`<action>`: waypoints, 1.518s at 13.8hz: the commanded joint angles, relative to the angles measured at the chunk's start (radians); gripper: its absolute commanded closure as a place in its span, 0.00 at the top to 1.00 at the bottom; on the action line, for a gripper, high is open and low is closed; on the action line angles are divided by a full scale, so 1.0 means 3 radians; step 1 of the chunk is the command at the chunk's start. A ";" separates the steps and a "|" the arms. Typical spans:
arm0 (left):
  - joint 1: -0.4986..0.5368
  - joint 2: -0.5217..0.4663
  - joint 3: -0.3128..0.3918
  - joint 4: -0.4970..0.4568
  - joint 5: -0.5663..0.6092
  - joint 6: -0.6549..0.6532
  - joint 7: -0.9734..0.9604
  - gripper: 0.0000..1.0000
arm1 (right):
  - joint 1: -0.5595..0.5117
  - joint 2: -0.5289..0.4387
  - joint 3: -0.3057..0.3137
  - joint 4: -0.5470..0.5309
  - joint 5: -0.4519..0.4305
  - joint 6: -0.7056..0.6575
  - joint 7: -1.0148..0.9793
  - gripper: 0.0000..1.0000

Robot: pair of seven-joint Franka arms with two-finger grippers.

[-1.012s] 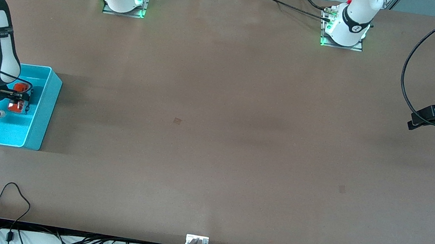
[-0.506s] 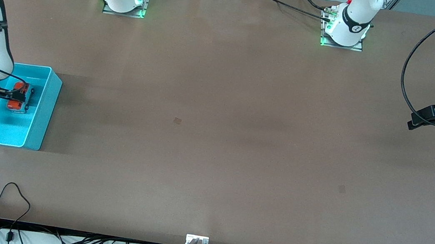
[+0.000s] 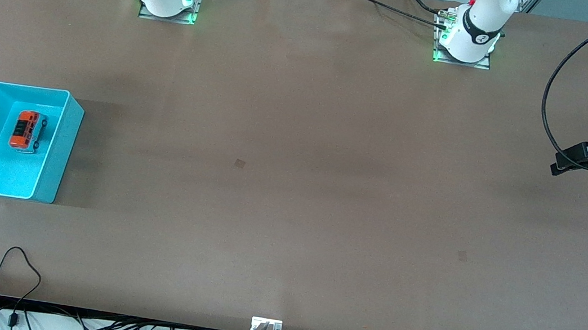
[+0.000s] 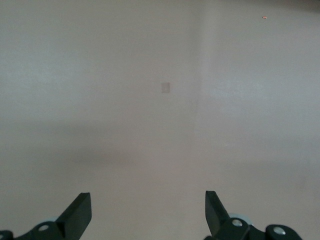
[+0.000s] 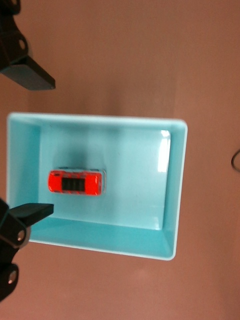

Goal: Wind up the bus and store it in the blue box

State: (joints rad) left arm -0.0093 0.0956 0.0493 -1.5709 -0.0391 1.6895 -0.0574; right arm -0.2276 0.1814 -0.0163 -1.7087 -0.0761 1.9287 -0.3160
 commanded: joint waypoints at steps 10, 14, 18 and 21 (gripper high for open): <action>0.0016 -0.0068 -0.0006 -0.0051 -0.0049 -0.0012 0.0002 1.00 | 0.0968 -0.0349 -0.0124 0.0480 0.0157 -0.1285 0.0920 1.00; 0.0016 -0.0068 -0.0011 -0.0051 -0.0049 -0.0012 0.0007 1.00 | 0.0861 -0.0354 -0.0125 0.0403 0.0218 -0.1239 0.0905 1.00; 0.0011 -0.0073 -0.0011 -0.0051 -0.0049 -0.0012 0.0007 1.00 | 0.0866 -0.0354 -0.0119 0.0403 0.0213 -0.1244 0.0905 1.00; 0.0016 -0.0073 -0.0011 -0.0056 -0.0049 -0.0023 0.0007 1.00 | 0.0866 -0.0359 -0.0119 0.0403 0.0213 -0.1244 0.0905 1.00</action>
State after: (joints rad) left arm -0.0092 0.0955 0.0492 -1.5709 -0.0390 1.6895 -0.0575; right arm 0.0361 0.0861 -0.0546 -1.5807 -0.0314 1.5623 -0.0464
